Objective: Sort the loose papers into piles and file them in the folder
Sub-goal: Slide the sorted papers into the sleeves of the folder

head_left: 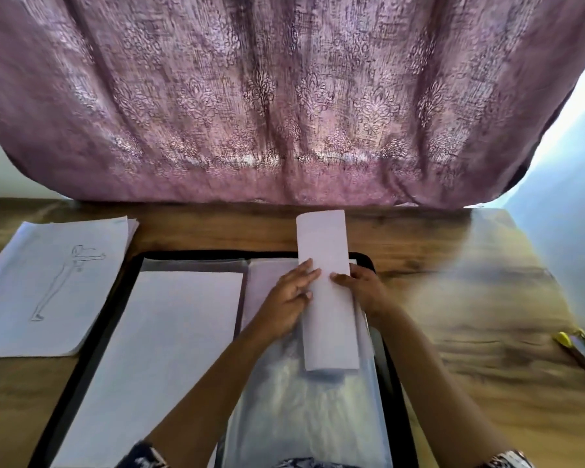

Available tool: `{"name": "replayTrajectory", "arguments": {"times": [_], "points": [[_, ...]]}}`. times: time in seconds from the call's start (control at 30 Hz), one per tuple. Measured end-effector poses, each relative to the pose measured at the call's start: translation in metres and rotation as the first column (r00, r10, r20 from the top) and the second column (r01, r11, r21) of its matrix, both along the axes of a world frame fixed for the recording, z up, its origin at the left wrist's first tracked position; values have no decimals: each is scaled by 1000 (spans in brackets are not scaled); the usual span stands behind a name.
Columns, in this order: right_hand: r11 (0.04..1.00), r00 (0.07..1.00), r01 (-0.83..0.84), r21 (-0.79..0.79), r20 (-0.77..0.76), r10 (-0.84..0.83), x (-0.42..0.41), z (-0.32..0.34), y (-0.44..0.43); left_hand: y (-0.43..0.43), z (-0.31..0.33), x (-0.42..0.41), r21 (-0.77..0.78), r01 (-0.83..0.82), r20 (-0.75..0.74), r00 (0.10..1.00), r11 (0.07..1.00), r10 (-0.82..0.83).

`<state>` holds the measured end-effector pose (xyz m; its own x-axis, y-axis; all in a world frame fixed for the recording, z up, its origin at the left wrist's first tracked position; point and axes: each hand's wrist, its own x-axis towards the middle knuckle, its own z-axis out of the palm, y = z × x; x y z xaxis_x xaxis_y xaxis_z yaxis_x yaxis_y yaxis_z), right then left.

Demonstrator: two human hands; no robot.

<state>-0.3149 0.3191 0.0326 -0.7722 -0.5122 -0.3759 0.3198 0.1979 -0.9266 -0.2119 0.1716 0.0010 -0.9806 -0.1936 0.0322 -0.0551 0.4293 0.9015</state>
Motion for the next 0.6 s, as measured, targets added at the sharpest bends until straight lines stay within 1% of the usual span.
{"name": "replayTrajectory", "arguments": {"times": [0.03, 0.07, 0.1, 0.13, 0.17, 0.2, 0.23, 0.3, 0.37, 0.5, 0.6], "points": [[1000, 1000, 11, 14, -6, -11, -6, -4, 3, -8, -2, -1, -48, -63, -40, 997, 997, 61], [999, 1000, 26, 27, 0, -26, -11, -7, 5, -20, -8, -1, -187, -142, -79, 988, 972, 129], [998, 999, 46, 34, 8, -46, -15, -10, 8, -32, -13, 0, -360, -206, -84, 979, 910, 188], [998, 998, 63, 33, 20, -63, -19, -13, 11, -44, -18, 3, -503, -240, -43, 966, 830, 253], [997, 997, 76, 32, 28, -77, -22, -17, 14, -54, -24, 6, -603, -239, 19, 949, 761, 314], [996, 996, 85, 30, 35, -87, -25, -23, 17, -61, -31, 10, -671, -213, 67, 936, 710, 345], [996, 995, 90, 28, 40, -91, -27, -27, 20, -65, -37, 12, -714, -179, 94, 933, 677, 346], [996, 995, 86, 33, 47, -87, -29, -34, 21, -65, -46, 14, -764, -154, 71, 945, 626, 319], [994, 996, 85, 62, 32, -87, -29, -35, 20, -64, -49, 13, -777, -162, 50, 948, 609, 315], [993, 996, 82, 86, 13, -84, -29, -35, 16, -65, -45, 13, -767, -243, -66, 950, 594, 304], [993, 997, 77, 89, 8, -78, -29, -37, 18, -72, -39, 11, -734, -302, -138, 943, 608, 302]]}}
